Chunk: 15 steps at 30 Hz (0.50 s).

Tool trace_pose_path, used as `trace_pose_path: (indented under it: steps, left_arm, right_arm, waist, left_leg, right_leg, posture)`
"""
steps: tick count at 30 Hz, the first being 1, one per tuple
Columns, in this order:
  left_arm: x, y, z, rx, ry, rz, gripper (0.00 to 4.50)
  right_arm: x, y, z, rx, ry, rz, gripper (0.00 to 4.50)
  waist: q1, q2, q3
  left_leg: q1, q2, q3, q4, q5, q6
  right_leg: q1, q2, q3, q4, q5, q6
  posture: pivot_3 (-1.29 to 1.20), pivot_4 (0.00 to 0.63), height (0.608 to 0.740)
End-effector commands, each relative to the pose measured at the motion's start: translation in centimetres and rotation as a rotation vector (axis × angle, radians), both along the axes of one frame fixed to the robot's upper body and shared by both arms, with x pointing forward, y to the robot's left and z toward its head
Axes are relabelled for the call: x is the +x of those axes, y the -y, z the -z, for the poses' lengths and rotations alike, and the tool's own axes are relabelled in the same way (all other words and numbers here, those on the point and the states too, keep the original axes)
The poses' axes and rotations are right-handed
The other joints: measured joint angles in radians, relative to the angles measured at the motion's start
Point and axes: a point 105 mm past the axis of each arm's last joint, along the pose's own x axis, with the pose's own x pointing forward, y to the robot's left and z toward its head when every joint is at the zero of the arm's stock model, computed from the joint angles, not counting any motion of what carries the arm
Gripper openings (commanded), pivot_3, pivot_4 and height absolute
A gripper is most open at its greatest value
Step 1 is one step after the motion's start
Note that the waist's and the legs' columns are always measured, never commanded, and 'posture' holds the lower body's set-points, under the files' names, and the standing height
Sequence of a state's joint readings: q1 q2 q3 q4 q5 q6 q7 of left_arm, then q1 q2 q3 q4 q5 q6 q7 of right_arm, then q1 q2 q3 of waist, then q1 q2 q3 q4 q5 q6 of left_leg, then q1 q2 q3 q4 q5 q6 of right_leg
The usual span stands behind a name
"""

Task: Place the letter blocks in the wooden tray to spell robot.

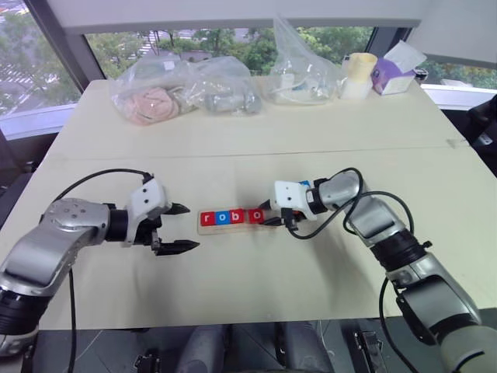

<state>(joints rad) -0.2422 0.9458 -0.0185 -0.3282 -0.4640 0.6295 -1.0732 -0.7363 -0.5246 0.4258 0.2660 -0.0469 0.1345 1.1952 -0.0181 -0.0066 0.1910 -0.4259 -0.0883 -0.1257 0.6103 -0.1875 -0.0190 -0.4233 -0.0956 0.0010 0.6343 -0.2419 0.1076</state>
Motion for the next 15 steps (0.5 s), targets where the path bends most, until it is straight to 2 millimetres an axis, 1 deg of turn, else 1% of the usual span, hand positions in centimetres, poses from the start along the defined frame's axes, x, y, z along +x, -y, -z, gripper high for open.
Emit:
trace_pose_path:
  steps: [1,6,11,13,15]
  left_arm:
    - [-0.03,0.39,-1.0,-0.014,0.046,0.006,4.5]
    - [-0.06,0.74,-1.24,-0.052,0.045,0.002,4.5]
    - [-0.03,0.8,-1.15,-0.05,0.047,0.0,4.5]
    - [-0.01,0.86,-1.15,-0.051,0.049,0.0,4.5]
    - [-0.01,0.92,-1.11,-0.051,0.05,0.0,4.5]
  right_arm:
    - [0.53,-0.79,-1.23,0.017,0.046,-0.022,1.08]
    - [0.66,-1.23,-1.16,0.024,0.041,-0.026,1.08]
    - [0.46,-1.34,-0.95,0.023,0.032,-0.033,1.08]
    - [0.56,-1.33,-0.89,0.026,0.036,-0.028,2.15]
    - [0.58,-1.32,-0.89,0.029,0.037,-0.026,3.1]
  waist:
    - [0.001,0.0,0.0]
    - [0.002,0.0,0.0]
    - [0.001,0.0,0.0]
    - [0.001,0.0,0.0]
    - [0.001,0.0,0.0]
  left_leg:
    - [0.0,0.0,0.0,0.0,0.0,0.0]
    - [0.0,0.0,0.0,0.0,0.0,0.0]
    - [0.0,0.0,0.0,0.0,0.0,0.0]
    - [0.0,0.0,0.0,0.0,0.0,0.0]
    - [0.0,0.0,0.0,0.0,0.0,0.0]
  right_leg:
    - [0.0,0.0,0.0,0.0,0.0,0.0]
    - [0.0,0.0,0.0,0.0,0.0,0.0]
    - [0.0,0.0,0.0,0.0,0.0,0.0]
    - [0.0,0.0,0.0,0.0,0.0,0.0]
    - [0.0,0.0,0.0,0.0,0.0,0.0]
  posture:
    - [0.0,0.15,0.74]
    - [0.0,0.15,0.74]
    - [0.0,0.15,0.74]
    - [0.0,0.15,0.74]
    - [0.0,0.15,0.74]
